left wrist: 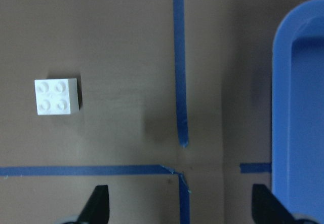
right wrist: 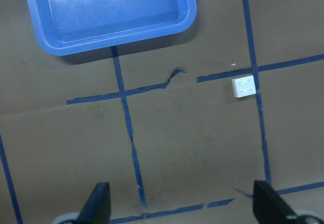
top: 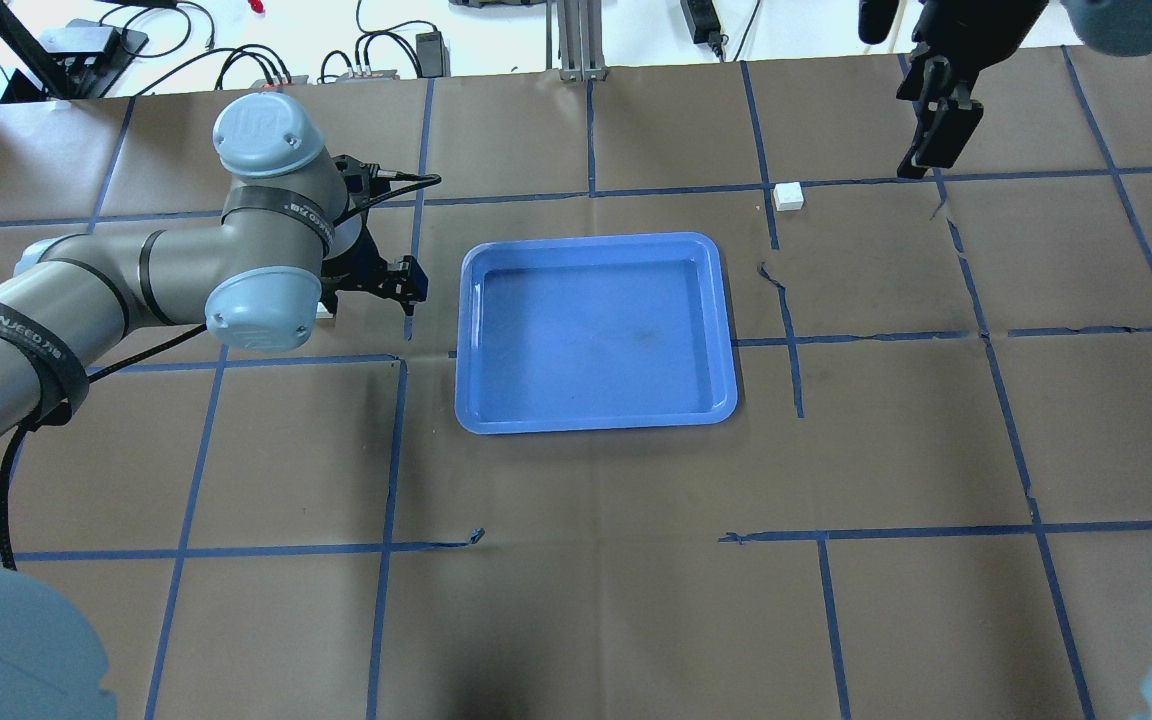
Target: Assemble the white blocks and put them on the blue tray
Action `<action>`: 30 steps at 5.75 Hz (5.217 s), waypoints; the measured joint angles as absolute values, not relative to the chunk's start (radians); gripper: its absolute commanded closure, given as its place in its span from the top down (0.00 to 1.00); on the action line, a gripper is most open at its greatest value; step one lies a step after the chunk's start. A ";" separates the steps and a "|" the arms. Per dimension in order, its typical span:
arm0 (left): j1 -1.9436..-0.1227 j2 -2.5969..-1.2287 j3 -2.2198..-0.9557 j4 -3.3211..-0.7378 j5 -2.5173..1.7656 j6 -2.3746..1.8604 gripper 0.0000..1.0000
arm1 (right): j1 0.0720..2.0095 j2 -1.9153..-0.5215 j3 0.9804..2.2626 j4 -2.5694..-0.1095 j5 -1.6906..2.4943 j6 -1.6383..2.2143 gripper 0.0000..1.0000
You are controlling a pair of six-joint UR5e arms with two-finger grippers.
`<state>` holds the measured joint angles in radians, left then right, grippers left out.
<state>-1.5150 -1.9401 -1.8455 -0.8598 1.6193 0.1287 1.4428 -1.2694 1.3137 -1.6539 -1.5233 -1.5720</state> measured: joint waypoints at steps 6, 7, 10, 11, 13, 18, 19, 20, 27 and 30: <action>-1.376 -2.055 -1.774 -0.846 1.567 0.248 0.89 | 1.398 -0.834 0.893 -1.534 -1.246 -1.817 1.00; -1.376 -2.071 -1.772 -0.844 1.562 0.263 0.79 | 1.377 -0.807 0.908 -1.537 -1.199 -1.821 1.00; -1.376 -2.086 -1.771 -0.844 1.560 0.282 0.14 | 1.344 -0.786 1.048 -1.617 -1.091 -1.910 1.00; -1.376 -2.087 -1.770 -0.844 1.560 0.283 0.13 | 1.335 -0.784 1.099 -1.671 -1.057 -1.916 1.00; -1.382 -2.064 -1.759 -0.851 1.561 0.316 0.13 | 1.319 -0.767 1.169 -1.789 -1.008 -1.927 1.00; -1.730 -2.015 -1.743 -0.852 1.561 0.882 0.14 | 1.318 -0.717 1.198 -1.854 -0.960 -1.987 0.91; -1.774 -2.024 -1.745 -0.851 1.559 1.010 0.14 | 1.318 -0.716 1.199 -1.853 -0.959 -1.986 0.79; -1.803 -2.032 -1.750 -0.852 1.558 1.071 0.14 | 1.317 -0.715 1.200 -1.853 -0.959 -1.985 0.64; -1.854 -2.097 -1.762 -0.825 1.557 1.100 0.55 | 1.317 -0.729 1.192 -1.852 -0.963 -1.976 0.31; -1.865 -2.097 -1.760 -0.818 1.557 1.105 0.82 | 1.316 -0.813 1.197 -1.834 -0.974 -1.843 0.31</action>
<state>-1.8647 -2.0967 -1.7602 -0.8175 1.5569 1.1051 1.3165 -0.8132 1.1971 -1.8340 -0.9741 -1.8433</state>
